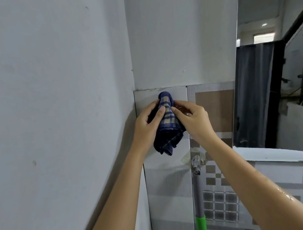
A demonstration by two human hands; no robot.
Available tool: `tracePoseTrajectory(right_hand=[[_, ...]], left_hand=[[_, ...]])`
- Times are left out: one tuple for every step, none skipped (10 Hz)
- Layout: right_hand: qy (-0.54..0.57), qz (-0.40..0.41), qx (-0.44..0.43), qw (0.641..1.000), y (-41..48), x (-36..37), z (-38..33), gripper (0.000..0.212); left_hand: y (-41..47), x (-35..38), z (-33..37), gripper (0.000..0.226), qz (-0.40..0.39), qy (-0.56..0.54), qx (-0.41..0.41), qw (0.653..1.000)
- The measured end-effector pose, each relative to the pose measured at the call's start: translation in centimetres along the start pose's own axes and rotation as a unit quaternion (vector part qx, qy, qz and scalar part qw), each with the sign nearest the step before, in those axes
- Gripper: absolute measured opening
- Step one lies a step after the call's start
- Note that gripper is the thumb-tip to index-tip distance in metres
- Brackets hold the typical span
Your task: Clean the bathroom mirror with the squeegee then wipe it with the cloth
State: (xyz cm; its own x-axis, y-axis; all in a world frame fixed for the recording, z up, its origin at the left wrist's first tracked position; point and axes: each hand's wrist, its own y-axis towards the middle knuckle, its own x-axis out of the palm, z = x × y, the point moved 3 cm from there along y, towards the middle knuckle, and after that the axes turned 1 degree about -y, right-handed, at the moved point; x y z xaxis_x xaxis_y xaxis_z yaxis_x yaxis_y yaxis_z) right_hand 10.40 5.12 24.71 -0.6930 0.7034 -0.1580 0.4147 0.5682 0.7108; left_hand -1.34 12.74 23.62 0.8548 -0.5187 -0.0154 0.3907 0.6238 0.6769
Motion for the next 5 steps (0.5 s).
tracePoseTrajectory(right_hand=[[-0.021,0.025,-0.022,0.999,-0.1,0.4,0.2,0.025],[-0.028,0.054,-0.029,0.998,-0.4,0.7,0.4,0.025],[-0.033,0.058,-0.031,0.997,-0.8,0.7,0.2,0.025],[-0.062,0.03,-0.025,0.997,-1.3,0.1,-0.6,0.025],[-0.107,-0.001,-0.023,0.994,-2.7,-1.3,-2.2,0.023]], left_hand=[[-0.2,0.0,-0.4,0.033,-0.004,-0.012,0.002,1.0],[-0.5,0.1,-0.8,0.032,0.008,-0.041,0.003,0.999],[-0.9,0.3,-0.6,0.032,0.019,-0.03,-0.004,0.999],[-1.2,0.1,0.2,0.032,0.027,0.044,-0.02,0.998],[-2.5,0.2,2.7,0.032,0.032,0.197,-0.017,0.98]])
